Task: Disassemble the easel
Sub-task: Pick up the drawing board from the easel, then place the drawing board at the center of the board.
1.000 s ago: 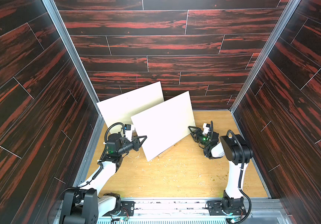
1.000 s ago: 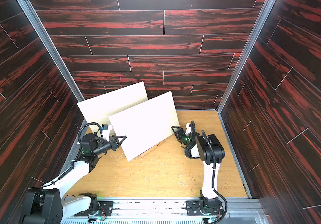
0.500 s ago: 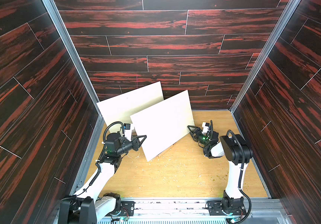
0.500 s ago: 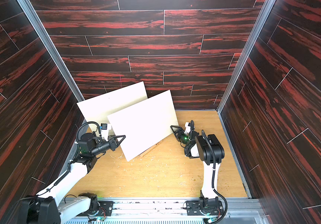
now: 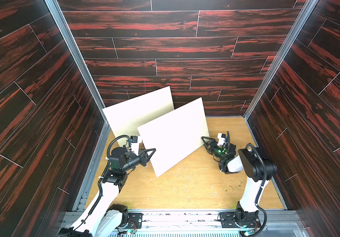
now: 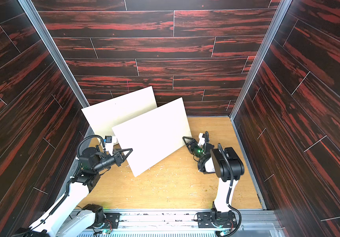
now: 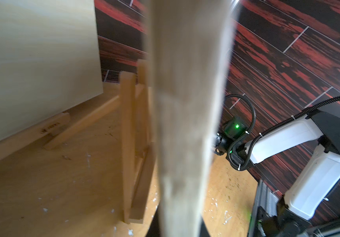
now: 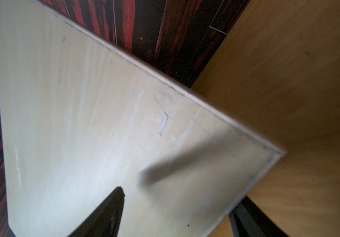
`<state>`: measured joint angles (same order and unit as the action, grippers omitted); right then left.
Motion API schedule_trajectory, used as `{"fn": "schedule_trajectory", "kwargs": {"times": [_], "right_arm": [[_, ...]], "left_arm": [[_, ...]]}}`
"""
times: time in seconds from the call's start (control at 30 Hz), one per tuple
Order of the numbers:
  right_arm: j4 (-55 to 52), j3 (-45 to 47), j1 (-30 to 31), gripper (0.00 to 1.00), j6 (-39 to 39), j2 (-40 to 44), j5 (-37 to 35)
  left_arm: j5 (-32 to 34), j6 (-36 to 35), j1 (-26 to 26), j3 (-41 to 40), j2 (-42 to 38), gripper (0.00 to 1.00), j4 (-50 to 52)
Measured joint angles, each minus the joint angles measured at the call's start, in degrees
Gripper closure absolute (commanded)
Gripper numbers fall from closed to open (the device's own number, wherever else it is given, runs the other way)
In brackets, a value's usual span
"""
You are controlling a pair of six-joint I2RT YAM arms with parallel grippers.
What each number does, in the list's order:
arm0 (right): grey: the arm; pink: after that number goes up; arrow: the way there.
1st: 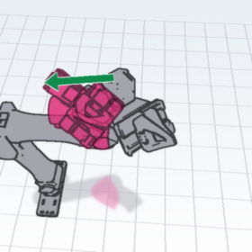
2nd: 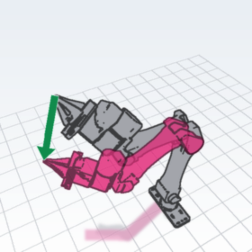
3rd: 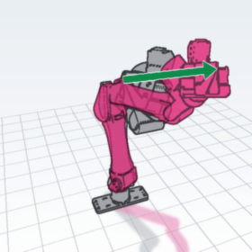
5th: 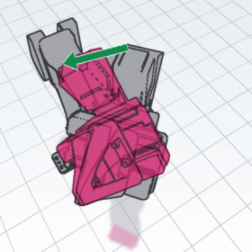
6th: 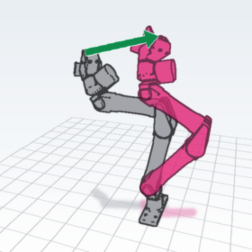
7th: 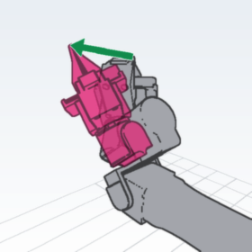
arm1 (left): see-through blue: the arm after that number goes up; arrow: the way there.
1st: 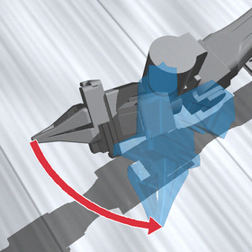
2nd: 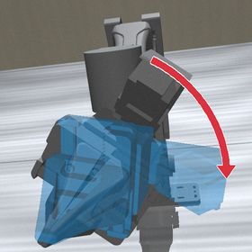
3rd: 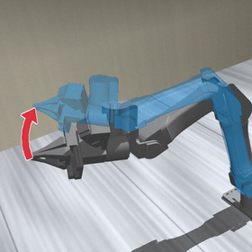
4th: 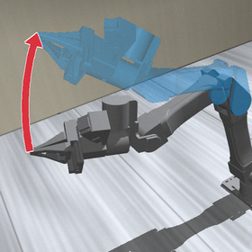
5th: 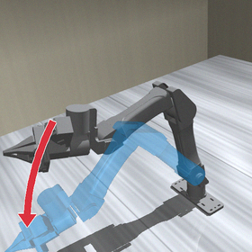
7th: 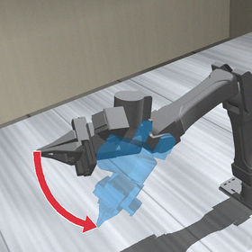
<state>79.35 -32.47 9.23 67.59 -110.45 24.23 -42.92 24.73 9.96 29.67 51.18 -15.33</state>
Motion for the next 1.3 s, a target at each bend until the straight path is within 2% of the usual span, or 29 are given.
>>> {"fn": "schedule_trajectory", "kwargs": {"times": [0.2,0.37,0.73,0.97,1.3], "right_arm": [[0.2,9.7,-1.0,0.20,-1.4,6.2,-2.7],[0.2,16.1,-1.3,0.20,-2.5,7.8,-4.5],[1.2,27.9,-1.1,0.20,-3.4,11.4,-3.5],[6.9,32.1,-0.8,0.20,-1.9,13.0,-0.2],[10.3,32.2,0.4,0.20,0.4,14.6,4.7]], "left_arm": [[2.6,1.0,5.1,-0.6,-2.8,1.00,3.4],[4.5,1.0,8.7,-0.6,-3.2,1.00,6.4],[5.5,1.3,10.9,-0.6,-3.7,1.00,12.8],[9.1,1.9,12.0,-0.3,-6.6,1.00,15.8],[12.6,2.6,12.3,-0.7,-10.5,1.00,18.8]]}}
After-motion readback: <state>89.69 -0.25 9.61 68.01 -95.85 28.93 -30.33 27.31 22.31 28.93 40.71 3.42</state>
